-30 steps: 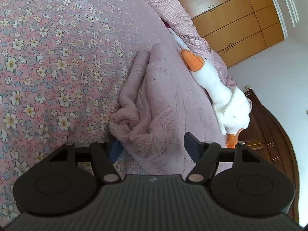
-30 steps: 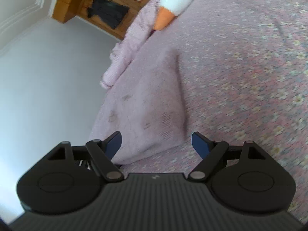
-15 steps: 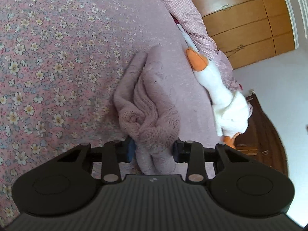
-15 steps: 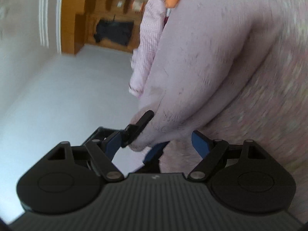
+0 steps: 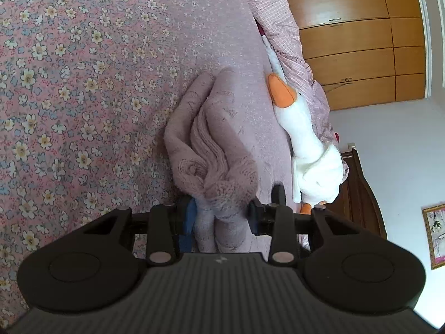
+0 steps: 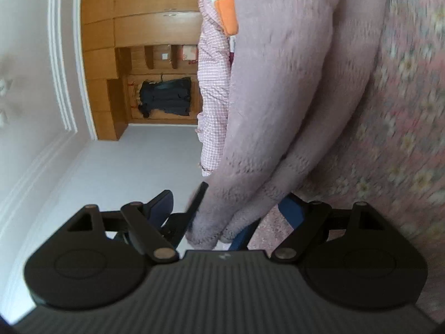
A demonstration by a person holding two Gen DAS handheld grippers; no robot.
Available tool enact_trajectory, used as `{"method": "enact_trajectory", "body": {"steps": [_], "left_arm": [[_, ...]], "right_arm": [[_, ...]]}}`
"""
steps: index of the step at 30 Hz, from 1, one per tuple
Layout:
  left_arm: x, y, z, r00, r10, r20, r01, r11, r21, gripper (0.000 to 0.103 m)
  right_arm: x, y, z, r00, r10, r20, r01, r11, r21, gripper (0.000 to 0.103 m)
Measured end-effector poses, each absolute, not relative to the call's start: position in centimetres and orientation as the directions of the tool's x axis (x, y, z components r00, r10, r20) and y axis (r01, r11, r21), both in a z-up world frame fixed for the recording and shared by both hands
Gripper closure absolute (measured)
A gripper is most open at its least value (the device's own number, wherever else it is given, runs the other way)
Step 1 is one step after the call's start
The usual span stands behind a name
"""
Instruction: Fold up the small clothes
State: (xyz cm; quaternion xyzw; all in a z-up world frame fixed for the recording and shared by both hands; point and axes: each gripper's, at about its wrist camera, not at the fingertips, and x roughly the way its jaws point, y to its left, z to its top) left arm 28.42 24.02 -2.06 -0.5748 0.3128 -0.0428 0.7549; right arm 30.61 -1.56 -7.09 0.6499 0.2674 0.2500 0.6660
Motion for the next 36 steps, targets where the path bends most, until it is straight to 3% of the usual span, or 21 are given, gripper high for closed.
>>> {"method": "enact_trajectory", "body": {"steps": [3, 4, 8, 9, 11, 13, 16, 18, 21, 27, 32, 35, 36], "left_arm": [[28.1, 24.3, -2.1, 0.802, -0.429, -0.417, -0.295, 0.324, -0.899, 0.062], [28.1, 24.4, -2.1, 0.802, -0.427, -0.417, -0.296, 0.322, -0.899, 0.062], [27.9, 25.0, -2.2, 0.764, -0.428, -0.483, -0.33, 0.383, -0.862, 0.062], [27.7, 25.2, -2.3, 0.753, -0.43, -0.498, -0.34, 0.394, -0.854, 0.059], [26.9, 25.7, -2.5, 0.762, -0.442, -0.473, -0.322, 0.375, -0.869, 0.045], [25.8, 26.0, -1.9, 0.79, -0.4, -0.464, -0.3, 0.409, -0.862, 0.021], [25.5, 25.6, -0.7, 0.81, -0.277, -0.517, -0.303, 0.558, -0.773, 0.008], [26.5, 25.4, -1.6, 0.791, -0.315, -0.525, -0.296, 0.555, -0.777, 0.008], [28.2, 25.2, -4.0, 0.767, -0.47, -0.436, -0.243, 0.416, -0.876, 0.008], [29.2, 24.5, -4.9, 0.837, -0.426, -0.344, -0.176, 0.386, -0.906, 0.007], [29.1, 24.3, -4.8, 0.833, -0.424, -0.354, -0.186, 0.388, -0.903, 0.007], [29.3, 23.4, -4.4, 0.825, -0.421, -0.378, -0.2, 0.408, -0.891, 0.007], [29.0, 23.0, -4.3, 0.824, -0.418, -0.383, -0.202, 0.415, -0.887, 0.007]], "right_arm": [[31.0, -1.3, -7.1, 0.742, 0.668, -0.055, 0.047, 0.031, 0.998, 0.024], [31.0, -1.8, -7.1, 0.746, 0.663, -0.063, 0.058, 0.03, 0.998, 0.035], [31.4, -2.4, -8.1, 0.74, 0.666, -0.091, 0.127, -0.006, 0.992, 0.06], [31.3, -2.5, -8.1, 0.734, 0.67, -0.113, 0.144, 0.009, 0.99, 0.072], [31.5, -2.8, -8.2, 0.723, 0.677, -0.138, 0.175, 0.014, 0.985, 0.072], [31.8, -2.5, -7.8, 0.711, 0.689, -0.139, 0.187, 0.005, 0.982, 0.073], [32.1, -2.4, -7.5, 0.704, 0.696, -0.141, 0.213, -0.018, 0.977, 0.073], [32.4, -2.4, -7.4, 0.701, 0.701, -0.133, 0.234, -0.05, 0.971, 0.073], [32.5, -2.5, -7.9, 0.689, 0.715, -0.118, 0.261, -0.092, 0.961, 0.073], [31.9, -2.0, -8.0, 0.662, 0.735, -0.147, 0.252, -0.033, 0.967, 0.073], [30.7, -3.7, -7.1, 0.637, 0.756, -0.152, 0.194, 0.034, 0.98, 0.071], [30.4, -5.7, -5.2, 0.633, 0.759, -0.153, 0.106, 0.111, 0.988, 0.056], [30.2, -6.5, -4.6, 0.637, 0.756, -0.151, 0.077, 0.133, 0.988, 0.046]]}}
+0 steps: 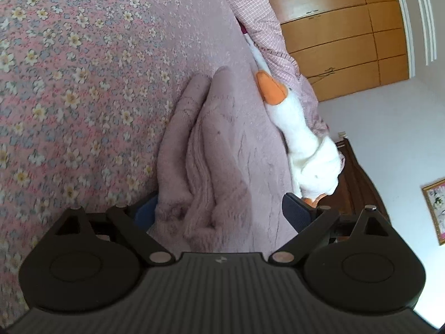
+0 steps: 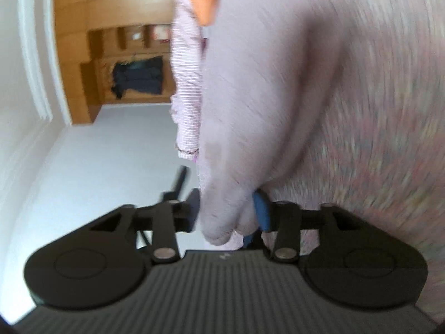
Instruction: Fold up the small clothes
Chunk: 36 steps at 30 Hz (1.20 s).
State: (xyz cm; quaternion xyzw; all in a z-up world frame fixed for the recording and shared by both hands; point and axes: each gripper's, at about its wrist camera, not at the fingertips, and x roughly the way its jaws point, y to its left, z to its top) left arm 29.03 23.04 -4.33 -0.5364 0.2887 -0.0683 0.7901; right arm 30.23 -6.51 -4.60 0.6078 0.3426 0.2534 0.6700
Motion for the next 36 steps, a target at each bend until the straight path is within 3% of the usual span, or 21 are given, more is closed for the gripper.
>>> {"method": "enact_trajectory", "body": {"steps": [1, 3, 5, 7, 8, 11, 14, 17, 18, 19, 22, 29, 36], "left_arm": [[29.0, 22.6, -4.4, 0.825, -0.413, -0.385, -0.2, 0.423, -0.884, 0.008], [29.2, 22.2, -4.5, 0.823, -0.407, -0.396, -0.199, 0.448, -0.872, 0.009], [29.2, 21.8, -4.4, 0.824, -0.394, -0.408, -0.206, 0.462, -0.863, 0.017], [29.5, 21.5, -4.4, 0.806, -0.396, -0.441, -0.226, 0.481, -0.847, 0.044], [29.6, 21.5, -4.4, 0.796, -0.396, -0.457, -0.238, 0.49, -0.839, 0.046], [29.4, 21.6, -4.6, 0.791, -0.399, -0.464, -0.252, 0.478, -0.841, 0.046], [29.1, 21.9, -4.9, 0.78, -0.421, -0.463, -0.246, 0.474, -0.846, 0.031], [28.9, 22.3, -4.9, 0.78, -0.428, -0.457, -0.239, 0.472, -0.849, 0.032], [29.0, 22.3, -4.8, 0.775, -0.427, -0.465, -0.233, 0.491, -0.839, 0.038], [29.2, 22.3, -4.7, 0.773, -0.414, -0.481, -0.236, 0.517, -0.823, 0.046], [29.8, 22.2, -4.9, 0.773, -0.41, -0.484, -0.228, 0.532, -0.815, 0.051], [31.0, 22.8, -4.9, 0.759, -0.437, -0.483, -0.218, 0.529, -0.82, 0.05], [31.7, 23.8, -4.9, 0.728, -0.476, -0.494, -0.196, 0.546, -0.815, 0.05]], "right_arm": [[30.1, -7.5, -4.0, 0.647, 0.748, -0.149, 0.049, 0.154, 0.987, 0.031], [30.1, -9.1, -3.3, 0.662, 0.728, -0.177, 0.045, 0.197, 0.979, 0.018], [30.1, -11.1, -3.0, 0.643, 0.742, -0.187, 0.037, 0.215, 0.976, 0.017], [30.1, -13.3, -2.8, 0.636, 0.745, -0.2, 0.021, 0.243, 0.97, 0.017], [30.3, -14.5, -2.5, 0.645, 0.736, -0.205, 0.005, 0.264, 0.964, 0.017], [32.2, -17.6, -1.8, 0.635, 0.736, -0.234, -0.048, 0.339, 0.939, 0.018], [35.7, -19.4, -2.1, 0.561, 0.769, -0.307, -0.047, 0.399, 0.916, 0.018], [38.6, -19.0, -3.0, 0.457, 0.794, -0.4, -0.048, 0.471, 0.881, 0.02], [39.2, -18.5, -3.3, 0.423, 0.807, -0.412, -0.045, 0.473, 0.88, 0.02], [39.7, -17.9, -3.3, 0.405, 0.819, -0.405, -0.055, 0.464, 0.884, 0.019], [41.7, -16.0, -3.5, 0.383, 0.835, -0.395, -0.066, 0.451, 0.89, 0.019], [45.4, -12.5, -4.3, 0.336, 0.88, -0.337, -0.121, 0.395, 0.911, 0.018], [42.1, -14.0, -4.6, 0.229, 0.927, -0.298, -0.189, 0.342, 0.92, 0.021]]}}
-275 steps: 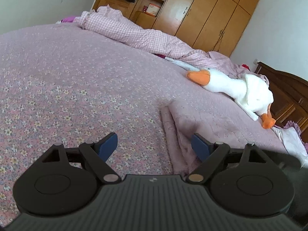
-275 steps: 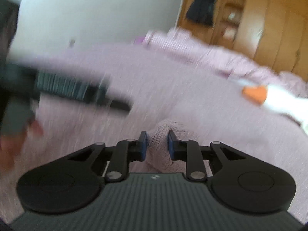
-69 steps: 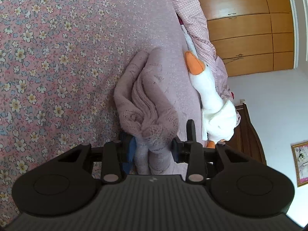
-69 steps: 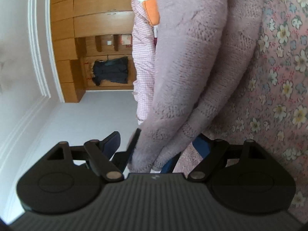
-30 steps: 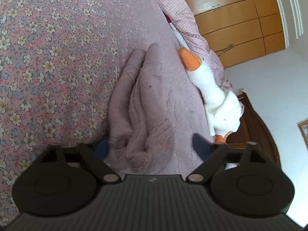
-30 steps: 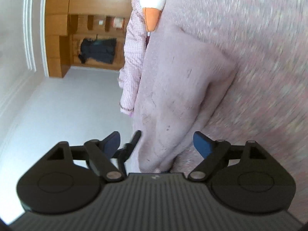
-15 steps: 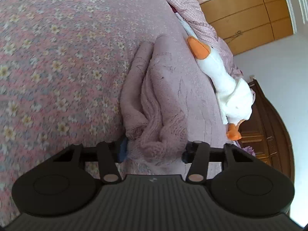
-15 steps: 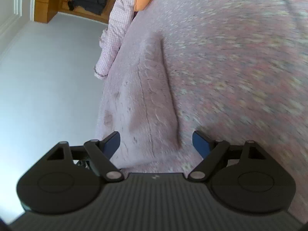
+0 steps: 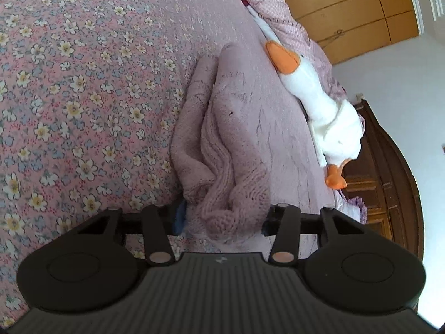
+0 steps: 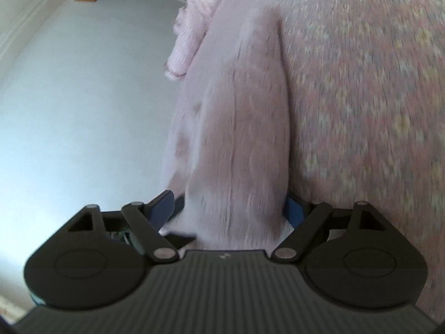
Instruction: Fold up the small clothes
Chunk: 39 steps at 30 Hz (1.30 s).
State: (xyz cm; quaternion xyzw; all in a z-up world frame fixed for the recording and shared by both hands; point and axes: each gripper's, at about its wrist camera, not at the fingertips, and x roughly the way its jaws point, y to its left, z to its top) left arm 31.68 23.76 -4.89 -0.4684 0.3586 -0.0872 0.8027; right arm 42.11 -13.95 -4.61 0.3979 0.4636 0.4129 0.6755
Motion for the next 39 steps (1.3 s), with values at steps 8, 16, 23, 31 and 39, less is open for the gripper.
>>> {"method": "enact_trajectory", "body": {"steps": [8, 16, 23, 31, 39], "left_arm": [[32.2, 24.0, -4.5, 0.705, -0.484, -0.518, -0.168, 0.595, -0.786, 0.051], [31.2, 23.2, -3.3, 0.719, -0.497, -0.485, -0.1, 0.617, -0.781, 0.064], [30.0, 21.3, 1.1, 0.733, -0.557, -0.39, -0.026, 0.55, -0.834, 0.064], [30.9, 18.0, 6.5, 0.727, -0.581, -0.365, 0.016, 0.546, -0.837, 0.064], [38.5, 15.4, 11.4, 0.774, -0.576, -0.264, 0.126, 0.548, -0.827, 0.065]], "right_arm": [[42.7, -12.8, -4.2, 0.278, 0.897, -0.343, -0.169, 0.397, 0.902, 0.041], [41.1, -14.0, -4.0, 0.313, 0.906, -0.284, -0.123, 0.336, 0.934, 0.063], [39.4, -16.7, 3.0, 0.345, 0.905, -0.248, -0.2, 0.329, 0.923, 0.063], [37.9, -20.3, 7.6, 0.424, 0.872, -0.244, -0.208, 0.356, 0.911, 0.064], [45.4, -22.5, 10.1, 0.54, 0.833, -0.124, -0.265, 0.308, 0.914, 0.065]]}}
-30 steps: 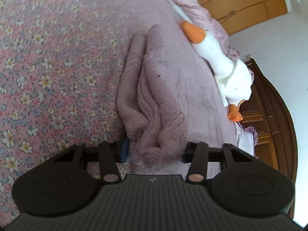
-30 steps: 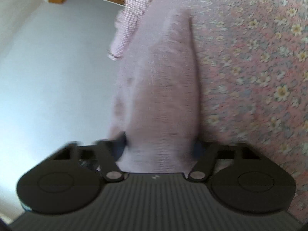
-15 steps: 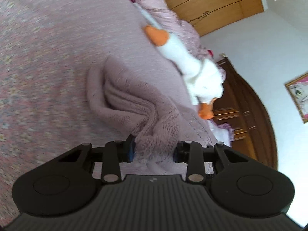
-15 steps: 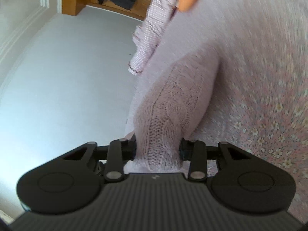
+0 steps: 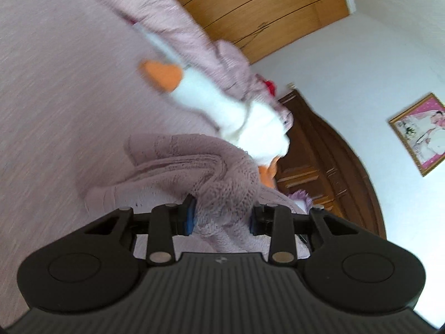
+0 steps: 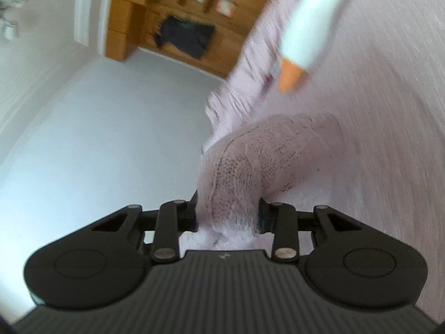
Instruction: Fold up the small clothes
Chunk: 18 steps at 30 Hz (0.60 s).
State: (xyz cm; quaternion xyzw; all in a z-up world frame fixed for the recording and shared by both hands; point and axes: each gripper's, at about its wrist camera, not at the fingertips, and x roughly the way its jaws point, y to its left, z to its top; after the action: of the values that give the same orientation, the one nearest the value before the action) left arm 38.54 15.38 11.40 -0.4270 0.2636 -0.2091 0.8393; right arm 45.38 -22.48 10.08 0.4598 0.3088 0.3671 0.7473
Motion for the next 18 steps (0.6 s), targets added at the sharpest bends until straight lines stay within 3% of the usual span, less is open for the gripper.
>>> {"method": "enact_trajectory", "body": {"steps": [3, 6, 9, 14, 18], "left_arm": [[40.8, 14.5, 13.2, 0.8, -0.565, -0.2, 0.198, 0.563, -0.802, 0.065], [41.7, 13.1, 12.7, 0.82, -0.535, -0.203, 0.206, 0.607, -0.767, 0.065], [41.0, 11.8, 7.9, 0.819, -0.514, -0.254, 0.151, 0.621, -0.769, 0.065], [37.1, 10.8, -2.7, 0.76, -0.506, -0.409, -0.054, 0.577, -0.815, 0.067], [33.3, 10.7, -5.7, 0.786, -0.493, -0.373, -0.091, 0.504, -0.859, 0.068]], "right_arm": [[47.8, -23.4, 11.4, 0.572, 0.82, -0.035, -0.342, 0.277, 0.898, 0.066], [49.1, -23.9, 9.7, 0.585, 0.811, -0.03, -0.344, 0.281, 0.896, 0.066], [48.7, -23.8, 4.8, 0.59, 0.803, -0.089, -0.267, 0.297, 0.917, 0.066], [44.9, -24.5, -4.5, 0.542, 0.793, -0.28, -0.032, 0.352, 0.935, 0.066], [41.9, -24.7, -5.3, 0.554, 0.779, -0.293, -0.013, 0.36, 0.933, 0.067]]}}
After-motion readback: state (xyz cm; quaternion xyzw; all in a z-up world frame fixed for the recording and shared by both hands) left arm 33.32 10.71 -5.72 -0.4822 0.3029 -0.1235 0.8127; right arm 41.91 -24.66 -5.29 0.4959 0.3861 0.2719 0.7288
